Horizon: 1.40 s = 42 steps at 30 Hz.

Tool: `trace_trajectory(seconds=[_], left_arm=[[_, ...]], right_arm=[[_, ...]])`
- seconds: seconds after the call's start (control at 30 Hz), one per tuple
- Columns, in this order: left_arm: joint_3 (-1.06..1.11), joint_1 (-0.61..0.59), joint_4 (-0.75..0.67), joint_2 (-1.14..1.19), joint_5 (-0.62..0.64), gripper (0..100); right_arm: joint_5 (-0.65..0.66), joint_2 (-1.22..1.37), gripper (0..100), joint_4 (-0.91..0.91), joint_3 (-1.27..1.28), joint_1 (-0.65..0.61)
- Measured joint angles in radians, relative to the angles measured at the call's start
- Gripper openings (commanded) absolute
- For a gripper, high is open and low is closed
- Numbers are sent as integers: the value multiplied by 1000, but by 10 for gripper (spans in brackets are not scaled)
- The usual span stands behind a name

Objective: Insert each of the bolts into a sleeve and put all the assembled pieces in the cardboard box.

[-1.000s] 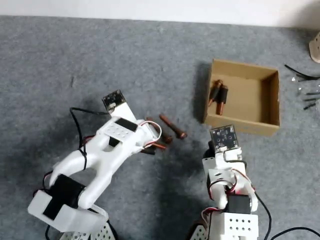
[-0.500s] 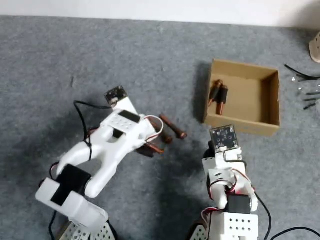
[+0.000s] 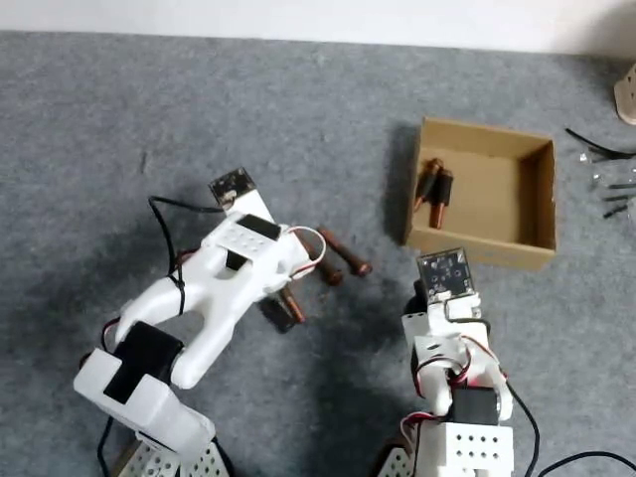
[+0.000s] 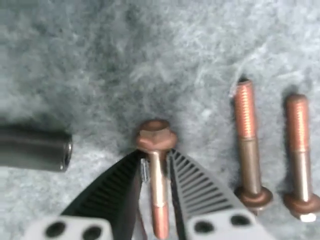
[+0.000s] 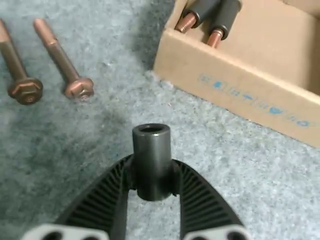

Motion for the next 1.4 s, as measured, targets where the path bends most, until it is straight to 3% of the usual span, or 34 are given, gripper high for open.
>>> trace_trajectory(seconds=[0.53,0.83,1.4], left_arm=[[11,-2,-25,-61,-298,5],[57,-25,-31,-259,-529,5],[287,-23,-38,-764,-802,5]], right_arm=[[0,0,4,0,0,0],[0,0,4,0,0,0],[3,-5,4,-26,35,2]])
